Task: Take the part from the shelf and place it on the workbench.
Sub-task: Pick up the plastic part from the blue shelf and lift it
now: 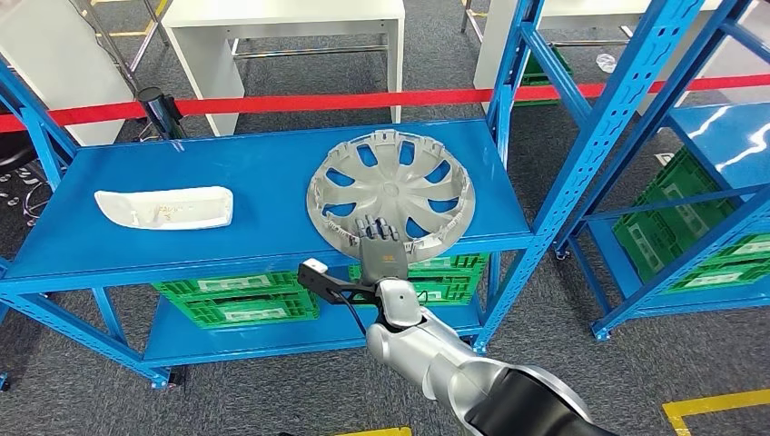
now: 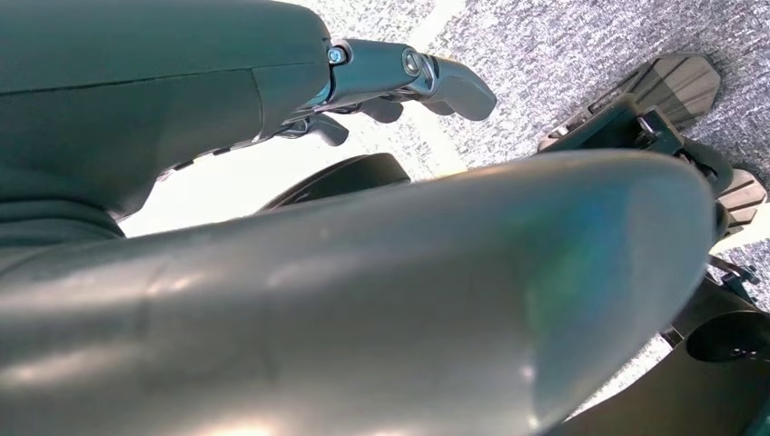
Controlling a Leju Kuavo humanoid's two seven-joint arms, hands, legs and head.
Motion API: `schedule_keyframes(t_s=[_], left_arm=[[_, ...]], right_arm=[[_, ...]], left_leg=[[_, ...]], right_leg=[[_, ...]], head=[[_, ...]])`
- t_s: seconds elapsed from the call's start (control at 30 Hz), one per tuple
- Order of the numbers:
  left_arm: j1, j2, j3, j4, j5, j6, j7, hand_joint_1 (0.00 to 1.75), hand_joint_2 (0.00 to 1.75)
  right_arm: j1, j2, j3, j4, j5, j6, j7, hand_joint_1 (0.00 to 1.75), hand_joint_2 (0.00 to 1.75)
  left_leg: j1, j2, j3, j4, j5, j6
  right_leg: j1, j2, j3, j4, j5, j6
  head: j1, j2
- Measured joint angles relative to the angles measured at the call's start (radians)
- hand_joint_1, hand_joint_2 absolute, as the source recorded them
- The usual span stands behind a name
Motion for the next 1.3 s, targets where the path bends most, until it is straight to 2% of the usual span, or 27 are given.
schedule_keyframes(t_s=[0.47,0.5,0.6,0.63,1.3], left_arm=[[0.006,0.001,0.0,0.0,0.0,0.0,-0.01,0.0,0.0],[0.006,0.001,0.0,0.0,0.0,0.0,-0.01,0.0,0.0],[0.007,0.001,0.0,0.0,0.001,0.0,-0.01,0.0,0.0],[0.007,0.001,0.0,0.0,0.002,0.0,-0.01,0.0,0.0],[0.008,0.001,0.0,0.002,0.003,0.0,-0.009,0.0,0.0]], right_arm=[[0.007,-0.006,-0.005,0.0,-0.001,-0.024,-0.01,0.0,1.75],[0.007,-0.007,-0.006,0.0,-0.001,-0.025,-0.012,0.38,1.75],[0.007,-0.008,-0.008,0.0,-0.002,-0.026,-0.013,1.68,1.75],[0.007,-0.008,-0.008,0.0,-0.002,-0.026,-0.012,1.75,1.75],[-0.011,-0.009,-0.015,0.0,-0.015,-0.032,-0.01,1.75,1.75]], left_leg=[[0.0,0.0,0.0,0.0,0.0,0.0],[0.0,0.0,0.0,0.0,0.0,0.0],[0.0,0.0,0.0,0.0,0.0,0.0],[0.0,0.0,0.0,0.0,0.0,0.0],[0.0,-0.001,0.001,0.0,0.0,0.001]], right_leg=[[0.0,0.0,0.0,0.0,0.0,0.0],[0.0,0.0,0.0,0.0,0.0,0.0],[0.0,0.0,0.0,0.0,0.0,0.0],[0.0,0.0,0.0,0.0,0.0,0.0],[0.0,-0.001,0.001,0.0,0.0,0.0]], head=[[0.0,0.0],[0.0,0.0],[0.0,0.0],[0.0,0.0],[0.0,0.0]])
